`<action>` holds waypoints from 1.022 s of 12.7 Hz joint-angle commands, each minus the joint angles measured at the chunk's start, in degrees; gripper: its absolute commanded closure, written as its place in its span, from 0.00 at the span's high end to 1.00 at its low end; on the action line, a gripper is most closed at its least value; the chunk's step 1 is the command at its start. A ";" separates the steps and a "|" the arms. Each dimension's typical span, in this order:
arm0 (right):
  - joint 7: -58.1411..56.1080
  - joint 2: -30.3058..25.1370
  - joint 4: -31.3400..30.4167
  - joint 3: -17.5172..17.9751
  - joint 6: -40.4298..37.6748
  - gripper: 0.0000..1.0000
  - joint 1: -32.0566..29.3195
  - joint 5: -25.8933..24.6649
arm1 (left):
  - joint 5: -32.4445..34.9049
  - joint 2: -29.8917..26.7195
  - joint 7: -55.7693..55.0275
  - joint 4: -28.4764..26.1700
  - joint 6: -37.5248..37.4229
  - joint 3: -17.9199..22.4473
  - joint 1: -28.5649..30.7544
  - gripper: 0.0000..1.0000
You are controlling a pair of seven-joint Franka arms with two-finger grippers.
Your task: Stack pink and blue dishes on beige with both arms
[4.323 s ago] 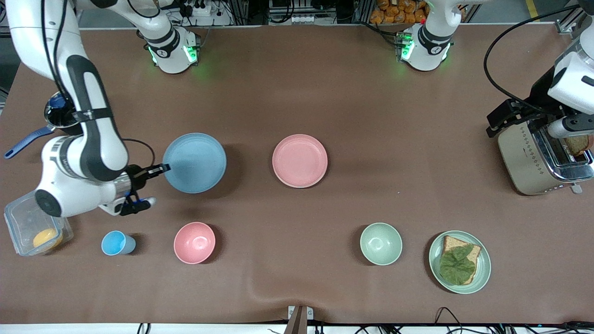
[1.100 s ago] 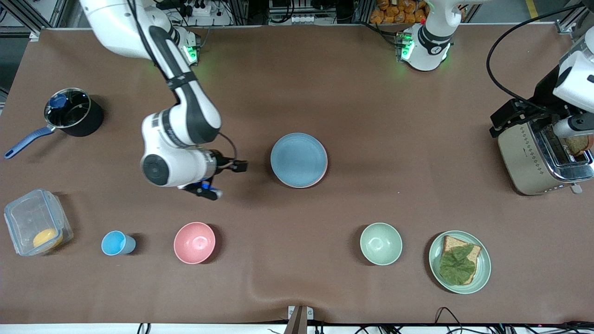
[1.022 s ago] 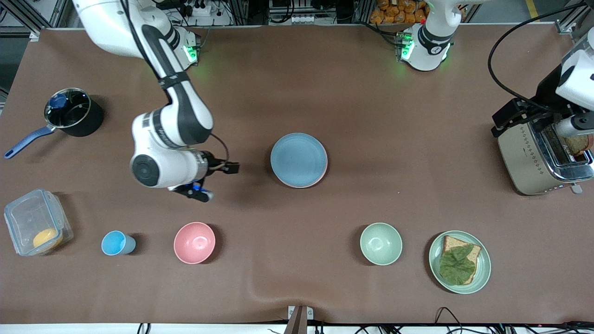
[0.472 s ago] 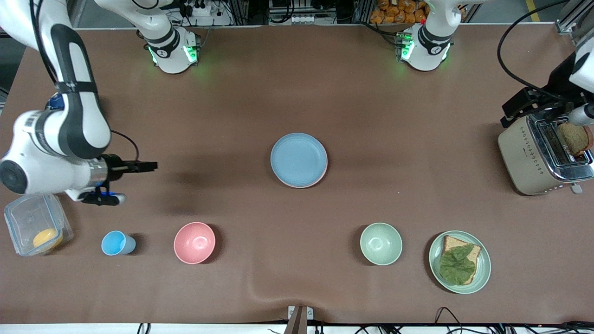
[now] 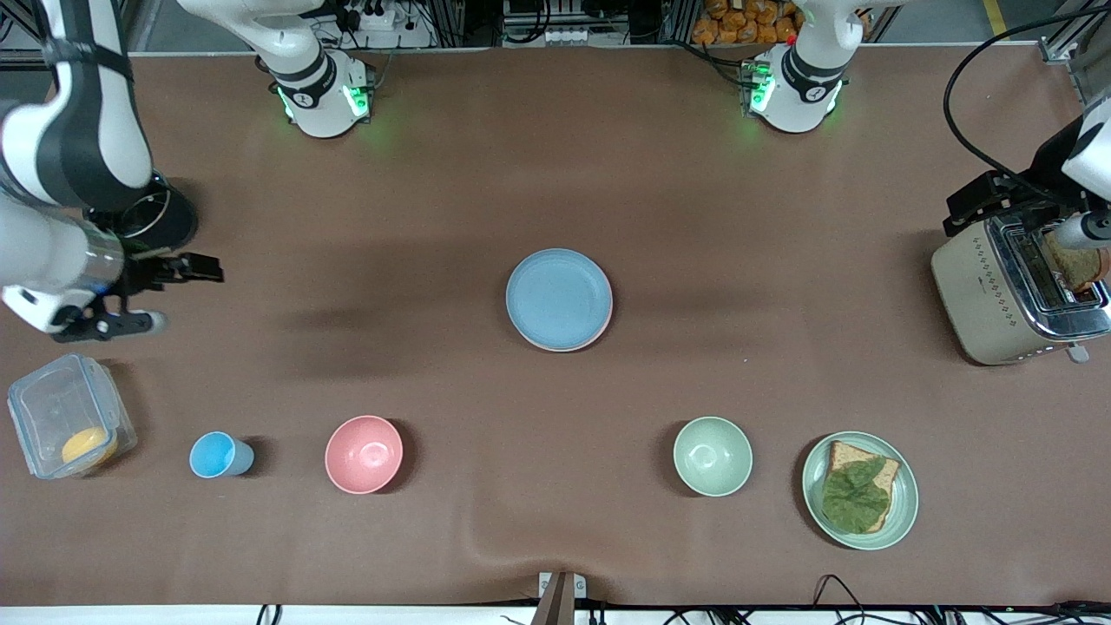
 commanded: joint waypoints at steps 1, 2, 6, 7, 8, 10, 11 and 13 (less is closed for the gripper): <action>1.19 -7.32 -2.43 0.99 -2.49 1.00 -0.86 -2.22 | 0.22 0.32 1.40 0.65 -1.07 -0.36 0.21 1.00; 3.73 -8.82 -2.16 0.99 -3.90 1.00 -0.87 -2.22 | 0.13 0.32 1.31 0.74 -1.25 -0.45 0.04 1.00; 6.56 -10.77 0.56 1.25 -7.60 1.00 -0.43 -1.17 | 1.10 0.23 1.31 1.61 -3.18 -0.80 -0.05 1.00; 6.57 -10.59 1.00 1.42 -7.61 1.00 -0.25 -1.17 | 1.10 0.23 1.31 1.62 -3.27 -0.80 -0.22 1.00; 6.57 -10.41 1.27 1.42 -7.52 1.00 0.01 -1.08 | 1.10 0.23 1.22 1.62 -3.36 -0.88 -0.40 1.00; 6.48 -10.41 1.36 1.34 -7.34 1.00 0.01 -0.64 | 1.19 0.23 1.31 1.88 -3.62 -0.97 -0.40 1.00; 6.48 -10.41 1.44 1.34 -7.34 1.00 0.01 -0.64 | 1.19 0.23 1.31 1.97 -3.62 -0.97 -0.40 1.00; 6.48 -10.41 1.44 1.34 -7.26 1.00 0.01 -0.64 | 1.19 0.23 1.31 2.06 -3.62 -0.97 -0.49 1.00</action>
